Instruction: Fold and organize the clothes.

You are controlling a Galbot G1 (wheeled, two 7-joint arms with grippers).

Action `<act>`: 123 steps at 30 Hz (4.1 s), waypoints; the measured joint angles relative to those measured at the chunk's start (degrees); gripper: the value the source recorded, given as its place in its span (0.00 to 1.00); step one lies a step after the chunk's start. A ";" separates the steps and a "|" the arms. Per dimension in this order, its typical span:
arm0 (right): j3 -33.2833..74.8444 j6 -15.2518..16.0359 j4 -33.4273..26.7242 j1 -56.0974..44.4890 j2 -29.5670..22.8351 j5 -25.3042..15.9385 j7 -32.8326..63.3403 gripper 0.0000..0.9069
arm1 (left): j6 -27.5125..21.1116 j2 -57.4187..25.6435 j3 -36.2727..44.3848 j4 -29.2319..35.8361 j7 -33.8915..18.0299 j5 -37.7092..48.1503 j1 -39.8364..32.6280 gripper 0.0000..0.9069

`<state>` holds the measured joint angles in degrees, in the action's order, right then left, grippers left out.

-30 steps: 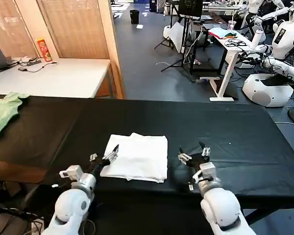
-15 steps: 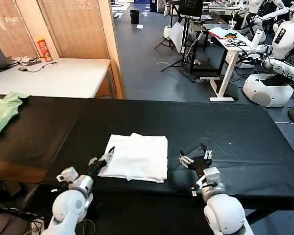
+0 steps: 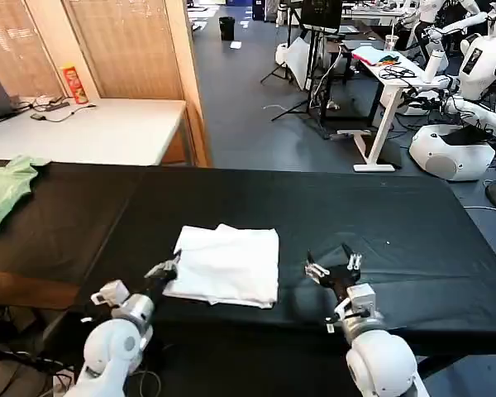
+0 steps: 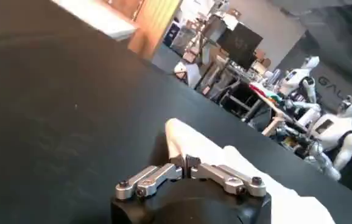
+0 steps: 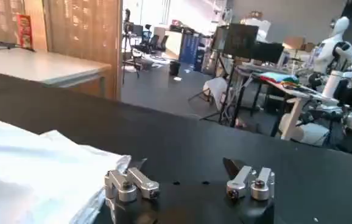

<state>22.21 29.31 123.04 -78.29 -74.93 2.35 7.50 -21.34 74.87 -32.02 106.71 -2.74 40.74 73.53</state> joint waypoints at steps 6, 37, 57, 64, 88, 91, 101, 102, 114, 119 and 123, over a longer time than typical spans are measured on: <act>0.16 0.10 -0.86 -0.25 -0.01 -0.55 0.15 0.97 | 1.04 -5.60 -2.43 2.35 -0.08 -10.71 1.02 0.00; 1.23 0.12 -0.51 -3.13 -0.65 6.32 -2.20 0.97 | -0.76 -8.64 15.48 14.72 -5.69 -17.31 -2.25 0.97; -5.86 3.26 -7.16 4.46 -2.74 17.67 -1.00 0.97 | 5.55 -4.15 18.51 13.57 0.11 -19.58 -2.03 0.97; -10.00 3.73 -13.47 9.02 -5.93 17.70 -1.69 0.95 | 6.75 -4.58 15.36 15.03 0.06 -20.98 1.60 0.97; -5.26 6.64 -18.43 15.10 -1.26 20.99 -6.28 0.97 | 7.13 -4.33 8.46 15.85 -1.73 -21.31 8.58 0.97; -4.47 6.95 -15.72 13.76 0.54 21.03 -6.37 0.97 | 7.76 -4.83 8.00 15.54 -2.36 -21.11 9.02 0.97; -3.38 -8.74 -6.79 3.00 2.36 8.75 -1.51 0.97 | 9.62 -6.97 7.98 16.34 -4.24 -20.41 12.23 0.97; -3.27 -11.14 -6.37 1.33 2.44 7.01 -0.64 0.97 | 9.60 -7.20 8.02 16.77 -4.53 -20.54 12.80 0.97; 0.17 -30.44 -1.35 -20.67 2.37 -2.05 6.88 0.97 | 14.75 -8.47 4.80 20.14 -6.27 -22.68 24.19 0.97; 0.69 -31.61 2.86 -29.31 2.25 -2.16 9.97 0.97 | 16.48 -8.42 2.62 20.16 -6.19 -22.95 30.22 0.97; 0.63 -30.39 6.25 -35.41 2.21 -0.79 11.44 0.97 | 17.00 -8.81 0.77 20.74 -5.92 -22.56 34.51 0.97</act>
<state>22.83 -1.07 129.29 -113.70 -72.72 1.56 18.93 -4.33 66.06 -31.25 127.45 -8.66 18.18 108.04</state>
